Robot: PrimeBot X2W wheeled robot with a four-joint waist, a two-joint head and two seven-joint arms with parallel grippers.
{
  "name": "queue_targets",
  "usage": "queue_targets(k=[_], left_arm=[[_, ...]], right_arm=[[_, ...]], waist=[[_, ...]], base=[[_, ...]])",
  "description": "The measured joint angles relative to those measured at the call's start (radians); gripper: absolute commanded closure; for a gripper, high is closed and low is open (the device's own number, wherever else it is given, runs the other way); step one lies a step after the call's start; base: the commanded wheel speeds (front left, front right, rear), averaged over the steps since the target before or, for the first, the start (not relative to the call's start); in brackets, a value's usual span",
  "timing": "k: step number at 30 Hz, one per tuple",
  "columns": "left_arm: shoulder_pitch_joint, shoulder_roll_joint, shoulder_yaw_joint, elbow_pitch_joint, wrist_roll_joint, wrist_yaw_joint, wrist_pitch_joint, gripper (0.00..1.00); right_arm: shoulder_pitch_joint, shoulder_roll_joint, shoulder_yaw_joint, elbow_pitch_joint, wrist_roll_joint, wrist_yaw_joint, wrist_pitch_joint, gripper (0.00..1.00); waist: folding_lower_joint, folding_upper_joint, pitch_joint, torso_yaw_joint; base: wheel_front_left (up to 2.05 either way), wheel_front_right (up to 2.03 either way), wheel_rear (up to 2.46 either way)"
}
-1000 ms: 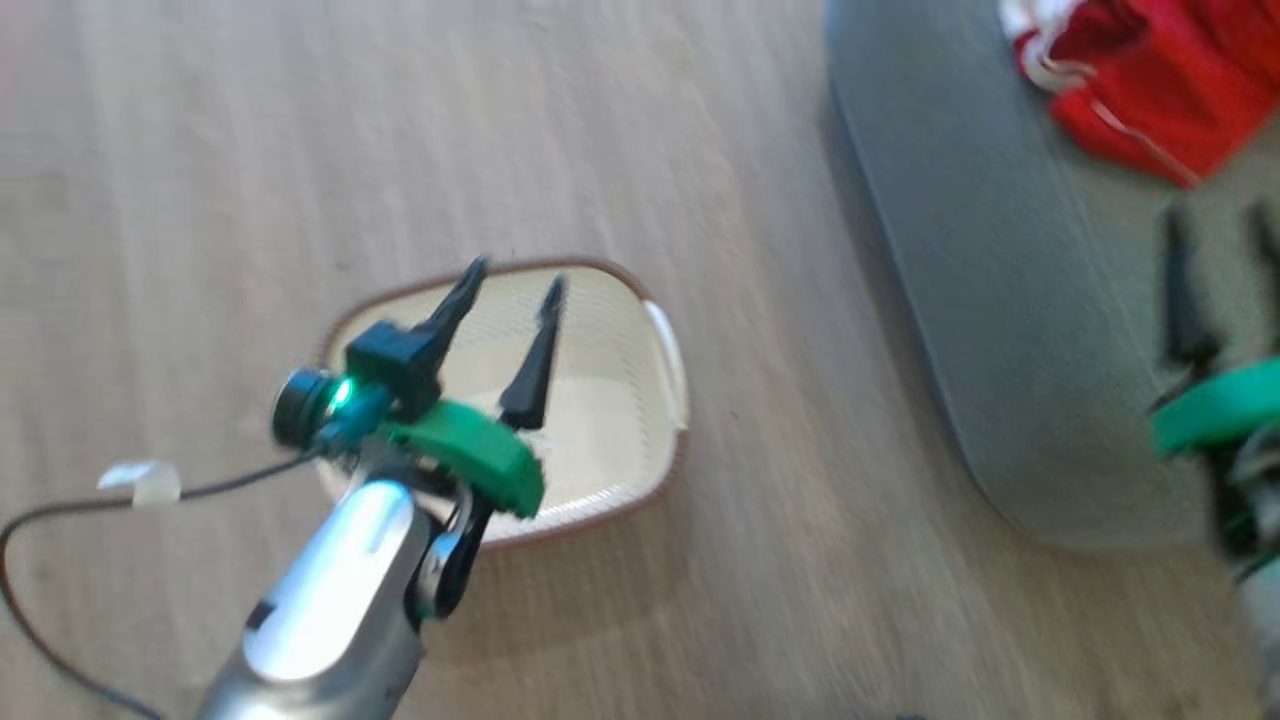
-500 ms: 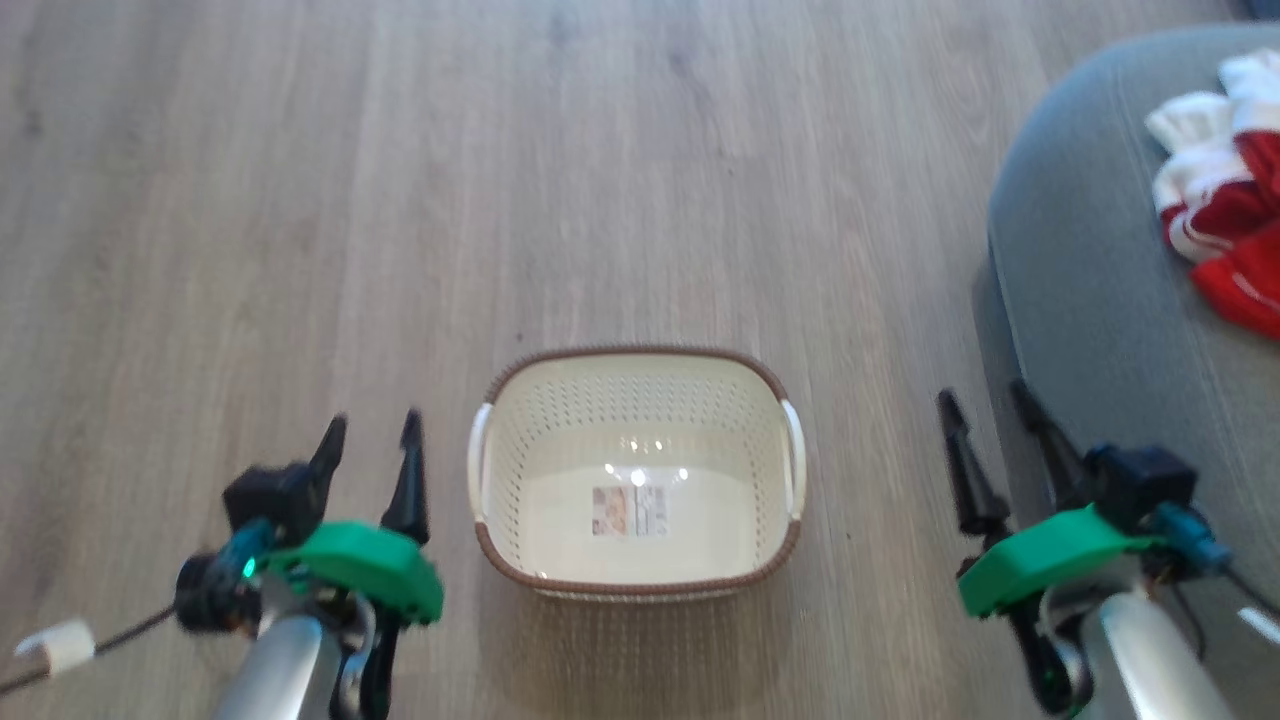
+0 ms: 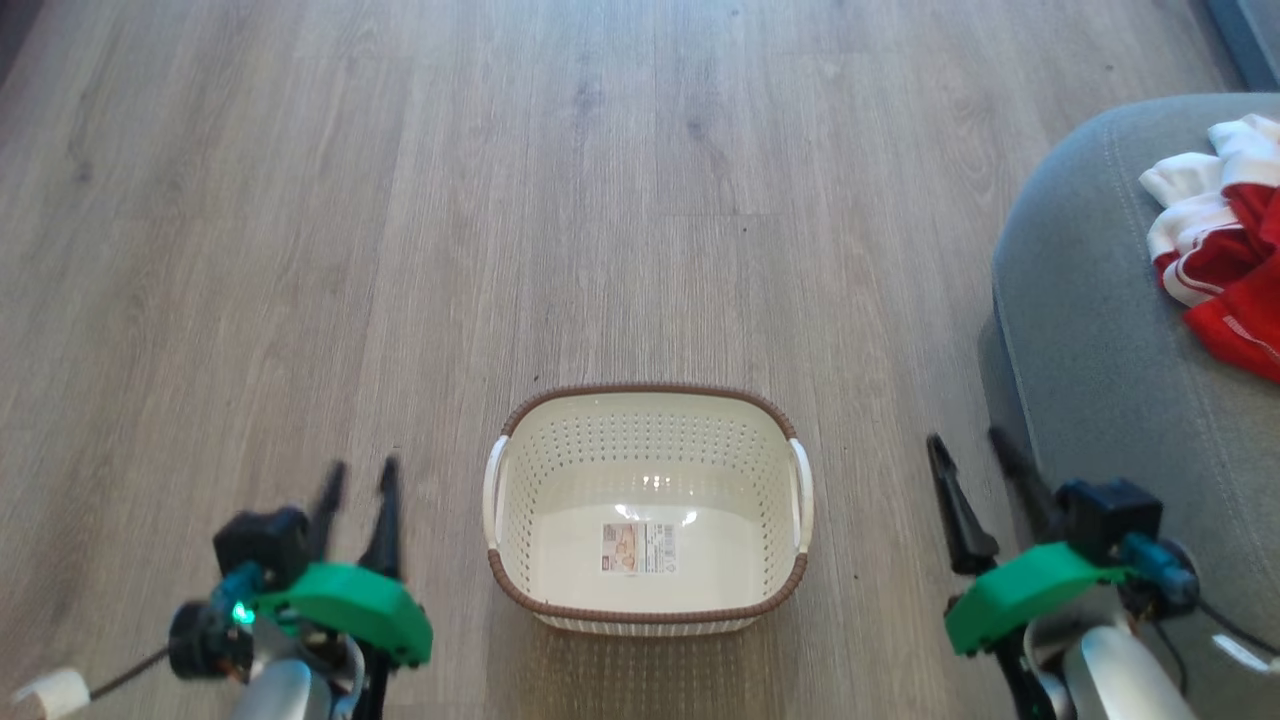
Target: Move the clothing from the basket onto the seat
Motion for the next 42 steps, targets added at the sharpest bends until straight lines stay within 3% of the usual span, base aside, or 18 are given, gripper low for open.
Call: queue_targets(k=[6,42], left_arm=[[0.043,-0.003,0.001,0.045,-0.033,-0.001,0.018,1.0],[0.041,-0.015,0.059,0.002,-0.398,-0.046,0.115,1.0]], right_arm=[[0.041,0.0,0.0,0.041,0.036,0.0,0.012,1.0],[0.039,0.013,-0.06,-0.004,0.43,0.0,0.113,1.0]], waist=[[0.0001,0.0,-0.002,-0.001],[0.0002,0.0,-0.015,-0.01]], base=[[0.0,0.0,0.0],[0.0,0.0,0.0]])
